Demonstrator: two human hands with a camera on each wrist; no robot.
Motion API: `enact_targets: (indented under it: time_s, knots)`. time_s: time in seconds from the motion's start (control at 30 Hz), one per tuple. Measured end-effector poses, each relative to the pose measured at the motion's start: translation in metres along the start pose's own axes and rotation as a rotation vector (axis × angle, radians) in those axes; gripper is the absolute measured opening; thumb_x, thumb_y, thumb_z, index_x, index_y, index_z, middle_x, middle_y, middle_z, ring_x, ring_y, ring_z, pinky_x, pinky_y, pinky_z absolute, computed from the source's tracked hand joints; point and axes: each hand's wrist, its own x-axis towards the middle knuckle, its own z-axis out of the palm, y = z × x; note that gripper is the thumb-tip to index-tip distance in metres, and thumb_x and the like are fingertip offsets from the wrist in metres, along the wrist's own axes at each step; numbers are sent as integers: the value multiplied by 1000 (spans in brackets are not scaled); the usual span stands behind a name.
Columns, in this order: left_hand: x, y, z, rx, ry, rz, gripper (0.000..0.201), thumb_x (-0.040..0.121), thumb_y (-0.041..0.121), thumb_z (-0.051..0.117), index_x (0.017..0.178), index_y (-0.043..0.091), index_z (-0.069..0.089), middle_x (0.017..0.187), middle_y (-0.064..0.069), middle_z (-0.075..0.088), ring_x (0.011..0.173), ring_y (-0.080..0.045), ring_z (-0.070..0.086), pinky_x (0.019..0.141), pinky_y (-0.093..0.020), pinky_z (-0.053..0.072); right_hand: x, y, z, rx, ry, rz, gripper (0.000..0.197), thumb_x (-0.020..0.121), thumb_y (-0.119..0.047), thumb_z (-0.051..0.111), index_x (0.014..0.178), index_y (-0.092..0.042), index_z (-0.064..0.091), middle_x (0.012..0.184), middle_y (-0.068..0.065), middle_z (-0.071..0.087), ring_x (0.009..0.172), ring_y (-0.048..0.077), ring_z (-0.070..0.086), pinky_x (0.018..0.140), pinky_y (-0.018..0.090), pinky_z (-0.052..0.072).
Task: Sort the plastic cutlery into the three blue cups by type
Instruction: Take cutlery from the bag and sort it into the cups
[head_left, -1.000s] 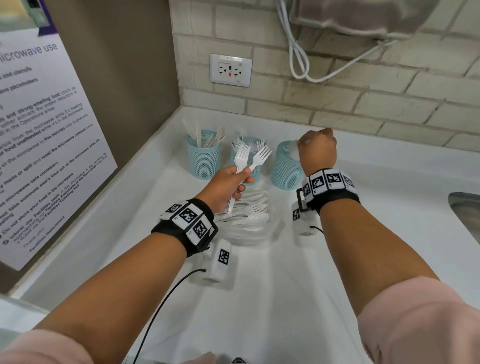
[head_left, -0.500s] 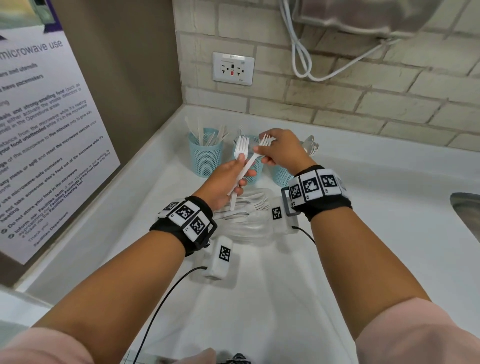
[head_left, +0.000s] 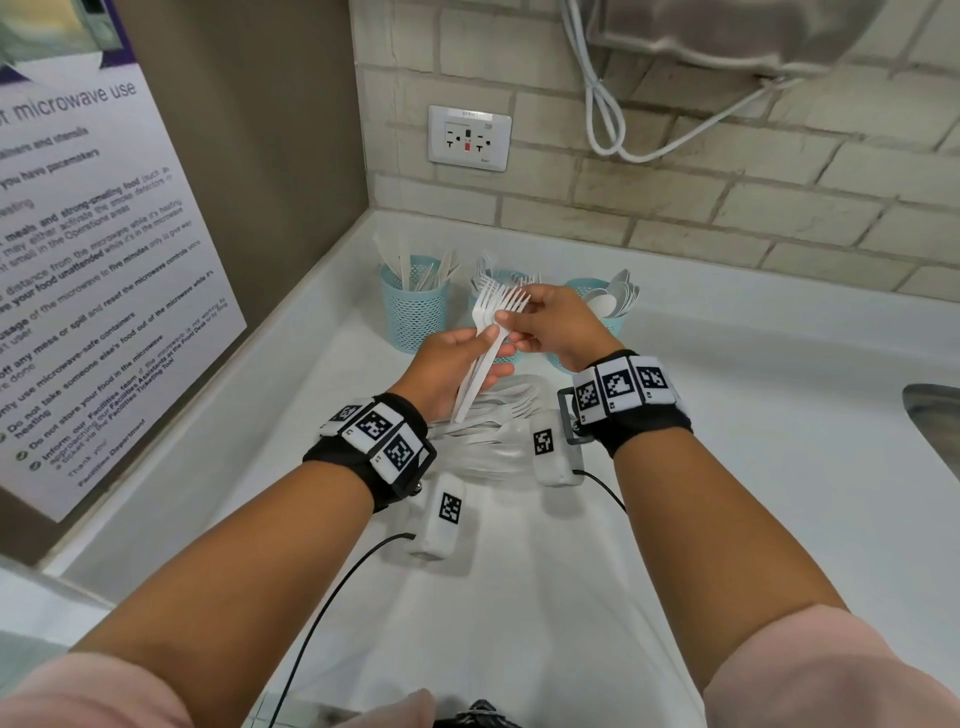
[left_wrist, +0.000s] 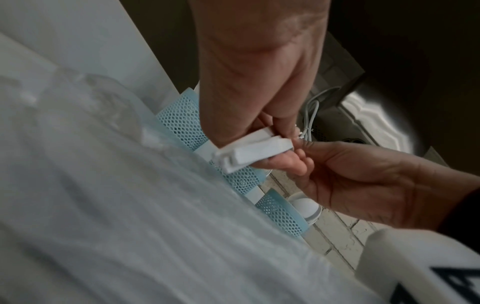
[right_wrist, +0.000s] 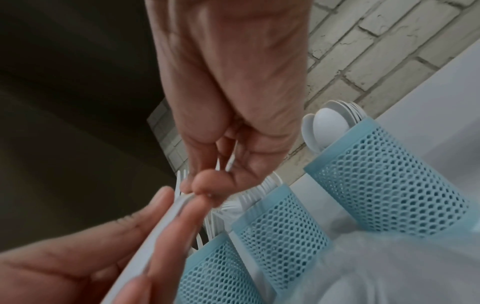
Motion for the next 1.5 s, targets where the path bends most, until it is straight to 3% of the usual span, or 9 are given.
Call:
enact_targets:
  time_s: [0.27,0.5,0.67,0.8,0.9,1.1,1.2,1.27,1.5]
  knots:
    - [1,0,-3,12,-5,-41,29,101,31,37,115,14,56,90,-5,70,60,-10,68,51,-17,48,3,9,-2,-59,142,-71,12,88,-6,61,98,-11,57,71,0,58,58,9,52,49,17,43]
    - [2,-1,2,209,-52,-68,35,102,38,31,101,16,57,66,-2,55,42,-6,36,40,-16,28,-1,12,6,120,-106,-79,34,94,-1,50,127,-12,46,102,9,58,81,17,59,59,19,53]
    - [2,-2,3,226,-162,-147,54,98,51,27,90,10,60,55,5,36,41,-5,27,38,-15,24,3,9,3,17,-143,-110,19,92,2,52,93,-16,54,89,13,60,75,18,60,56,18,54]
    - [5,-3,-4,289,-138,-93,49,99,49,28,92,13,62,55,8,31,45,-5,27,42,-16,23,19,-19,-19,-43,48,-150,23,91,4,52,81,-17,52,79,6,62,63,12,65,49,20,54]
    - [8,-4,-11,311,-11,-71,49,98,49,29,87,16,63,52,9,33,45,-6,27,43,-18,23,35,-45,-40,-29,325,-236,32,90,8,46,77,-21,48,77,2,59,66,15,61,57,26,57]
    - [13,-15,-23,953,-70,73,15,90,23,59,80,12,61,71,8,56,67,-8,51,70,-22,41,55,-54,-30,-95,590,-484,38,81,10,33,76,-26,46,73,-5,50,69,10,50,70,26,46]
    - [13,-17,-26,1104,-57,129,8,87,16,61,88,11,67,89,5,66,82,-9,56,79,-21,44,58,-37,-13,-286,551,-558,32,79,16,34,88,-5,55,76,5,51,65,6,46,60,12,39]
    - [12,-16,-27,1172,-60,154,12,86,13,62,95,9,69,98,0,67,90,-14,60,83,-23,46,62,-26,-3,-458,508,-570,27,80,15,36,92,3,57,76,12,53,65,12,44,56,17,32]
    - [12,-20,-30,1366,-97,187,24,86,17,63,109,11,65,112,-6,62,103,-21,57,88,-27,45,74,-11,9,-863,254,-302,28,94,-6,32,114,-4,51,110,18,62,101,33,56,80,33,38]
